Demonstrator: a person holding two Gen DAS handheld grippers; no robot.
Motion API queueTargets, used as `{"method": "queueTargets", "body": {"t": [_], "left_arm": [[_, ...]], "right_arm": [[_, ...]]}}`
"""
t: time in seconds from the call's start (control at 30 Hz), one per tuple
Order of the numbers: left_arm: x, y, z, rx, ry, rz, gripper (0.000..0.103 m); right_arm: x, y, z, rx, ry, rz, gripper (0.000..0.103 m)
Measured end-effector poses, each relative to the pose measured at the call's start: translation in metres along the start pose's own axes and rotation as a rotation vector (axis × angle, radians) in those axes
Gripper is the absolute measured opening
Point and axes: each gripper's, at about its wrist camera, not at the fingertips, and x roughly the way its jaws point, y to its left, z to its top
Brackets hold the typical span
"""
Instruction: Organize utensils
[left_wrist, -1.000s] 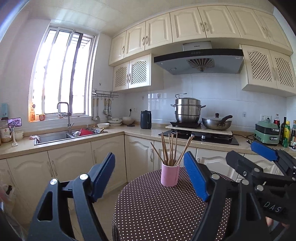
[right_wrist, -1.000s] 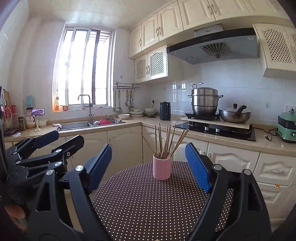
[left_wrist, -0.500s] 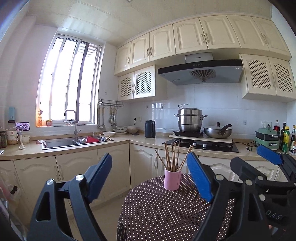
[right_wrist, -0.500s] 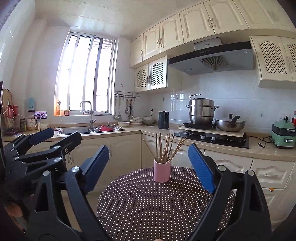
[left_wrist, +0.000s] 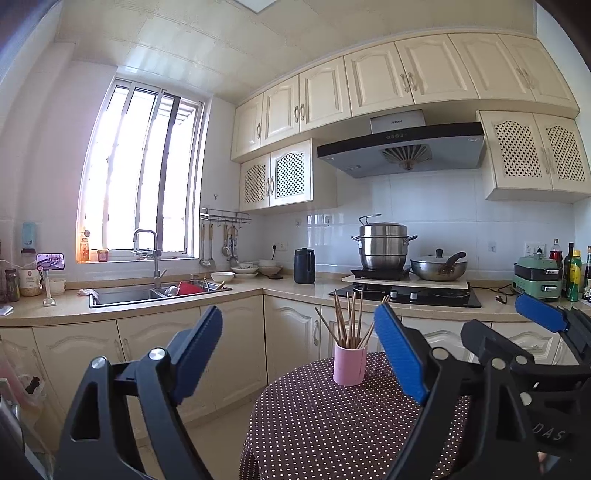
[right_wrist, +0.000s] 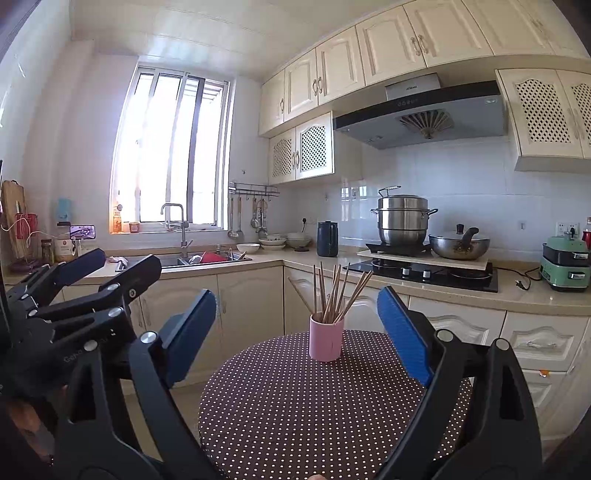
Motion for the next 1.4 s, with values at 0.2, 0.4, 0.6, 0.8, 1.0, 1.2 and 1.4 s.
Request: {"method": "queueTargets", "body": {"t": [0.2,0.4,0.6,0.8,1.0,1.2,1.4], "left_arm": [[-0.0015,-0.0014,-0.0001,0.010,-0.008,0.012,0.083],[-0.0021,-0.0025,-0.0005,0.014,-0.014,0.016,0.083],[-0.0042,-0.0040,-0.0001,0.016,-0.022,0.019,0.083],[-0.0049,-0.0047,-0.0010,0.017,-0.021,0.017,0.083],[-0.0058,-0.0051,-0.0004,0.021,-0.025,0.021,0.083],[-0.0068,-0.0044,-0.0001,0.025,-0.028,0.023,0.083],[-0.0070,-0.0046,-0.0001,0.024,-0.028,0.024,0.083]], "right_arm": [[0.0001,0.0022,-0.0018,-0.006,0.002,-0.001,0.088],[-0.0012,0.0035,-0.0023,-0.010,0.004,0.000,0.088],[-0.0013,0.0035,-0.0020,-0.009,0.003,0.000,0.088],[-0.0014,0.0035,-0.0014,-0.007,0.004,0.001,0.088],[-0.0026,0.0058,-0.0017,-0.002,0.008,0.004,0.088],[-0.0022,0.0054,-0.0023,0.004,0.012,0.009,0.088],[-0.0029,0.0058,-0.0007,0.004,0.016,0.007,0.088]]}}
